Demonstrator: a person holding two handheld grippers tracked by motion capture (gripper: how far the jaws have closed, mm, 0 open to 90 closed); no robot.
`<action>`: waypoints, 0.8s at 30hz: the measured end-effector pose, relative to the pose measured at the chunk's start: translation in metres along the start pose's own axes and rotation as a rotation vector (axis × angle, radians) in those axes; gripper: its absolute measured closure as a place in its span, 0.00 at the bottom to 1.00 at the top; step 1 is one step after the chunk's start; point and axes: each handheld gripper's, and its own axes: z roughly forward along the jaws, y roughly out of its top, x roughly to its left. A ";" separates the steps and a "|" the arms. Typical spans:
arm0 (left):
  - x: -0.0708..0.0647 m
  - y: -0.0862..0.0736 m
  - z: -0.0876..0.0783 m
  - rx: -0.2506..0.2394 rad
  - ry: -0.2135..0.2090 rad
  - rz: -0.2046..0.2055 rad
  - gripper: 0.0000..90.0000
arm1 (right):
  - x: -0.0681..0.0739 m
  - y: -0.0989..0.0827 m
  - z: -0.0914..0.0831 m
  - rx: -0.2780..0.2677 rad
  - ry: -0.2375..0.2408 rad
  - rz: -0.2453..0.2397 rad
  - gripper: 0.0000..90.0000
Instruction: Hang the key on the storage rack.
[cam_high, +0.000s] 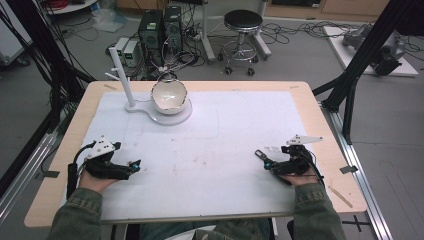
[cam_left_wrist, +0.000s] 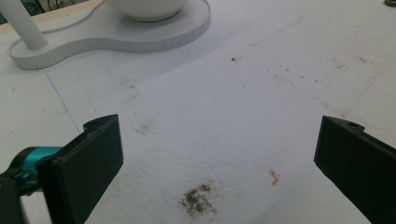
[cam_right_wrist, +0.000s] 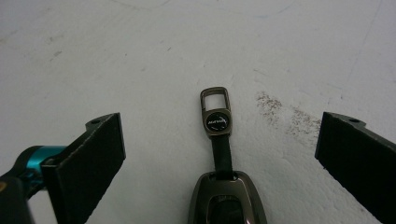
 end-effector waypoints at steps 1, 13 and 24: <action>0.000 0.000 0.000 0.002 0.002 0.000 0.02 | 0.000 0.002 0.001 0.014 -0.007 -0.009 0.01; -0.002 0.000 0.001 0.011 0.002 0.004 0.02 | 0.002 0.020 0.012 0.163 0.000 -0.058 0.01; -0.001 0.000 -0.001 0.008 0.004 0.002 0.02 | 0.004 0.032 0.026 0.305 0.004 -0.105 0.01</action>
